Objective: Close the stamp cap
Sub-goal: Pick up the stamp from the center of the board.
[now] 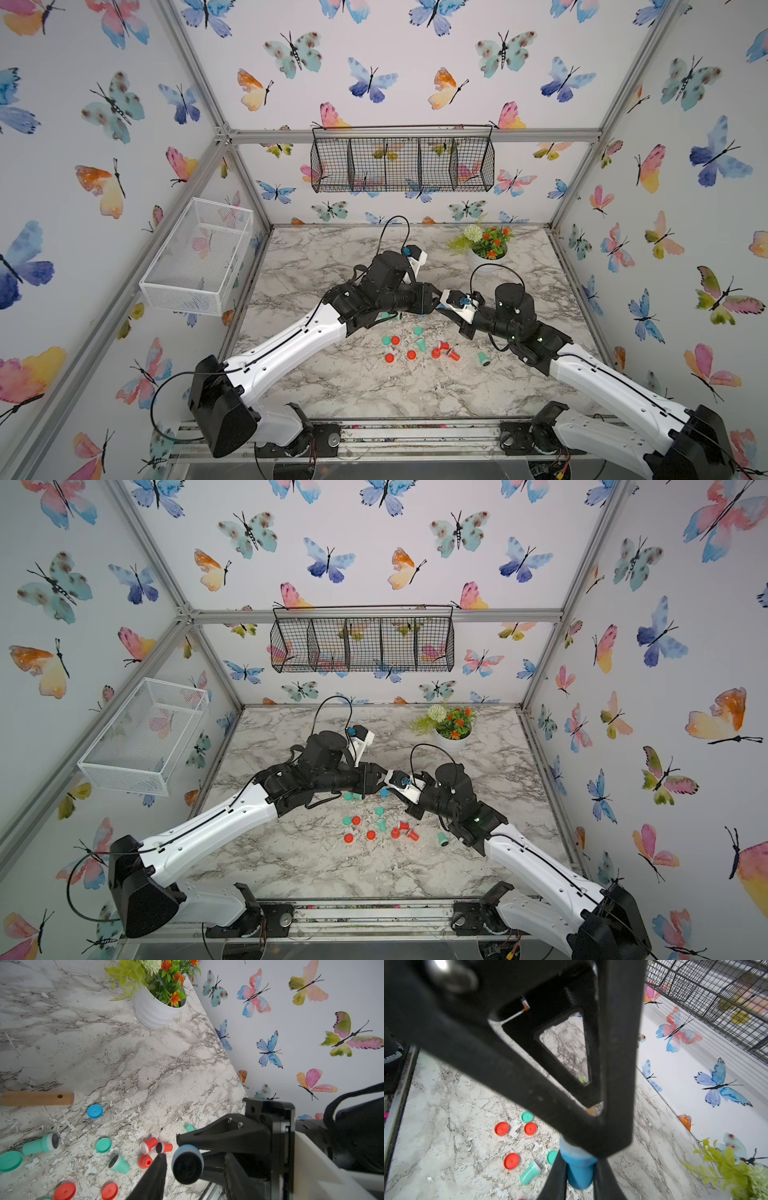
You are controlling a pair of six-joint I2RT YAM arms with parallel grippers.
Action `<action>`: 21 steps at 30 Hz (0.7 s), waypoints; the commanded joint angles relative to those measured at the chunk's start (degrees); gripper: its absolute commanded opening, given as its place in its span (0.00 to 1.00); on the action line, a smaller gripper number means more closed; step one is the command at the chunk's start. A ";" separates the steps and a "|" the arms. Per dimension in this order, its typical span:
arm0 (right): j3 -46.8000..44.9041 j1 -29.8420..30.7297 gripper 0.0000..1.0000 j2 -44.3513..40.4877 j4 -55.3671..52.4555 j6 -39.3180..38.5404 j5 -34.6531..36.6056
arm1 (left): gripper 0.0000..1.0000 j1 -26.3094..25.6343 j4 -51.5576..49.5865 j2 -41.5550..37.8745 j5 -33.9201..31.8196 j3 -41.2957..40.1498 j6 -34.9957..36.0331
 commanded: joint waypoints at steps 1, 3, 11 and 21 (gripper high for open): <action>1.69 0.42 0.02 0.36 0.93 0.73 -0.11 | 0.45 -0.05 -0.84 0.51 -1.26 1.32 0.32; 1.88 0.39 0.02 0.49 0.88 0.82 -0.14 | 0.44 -0.09 -0.85 0.87 -0.72 1.60 0.27; 2.49 0.47 0.02 0.79 1.30 1.41 -0.40 | 0.44 -0.18 -0.86 1.27 -0.44 0.99 -0.24; 2.17 0.39 0.02 0.36 1.63 1.70 -0.95 | 0.44 -0.36 -0.88 2.76 -0.31 1.60 -0.60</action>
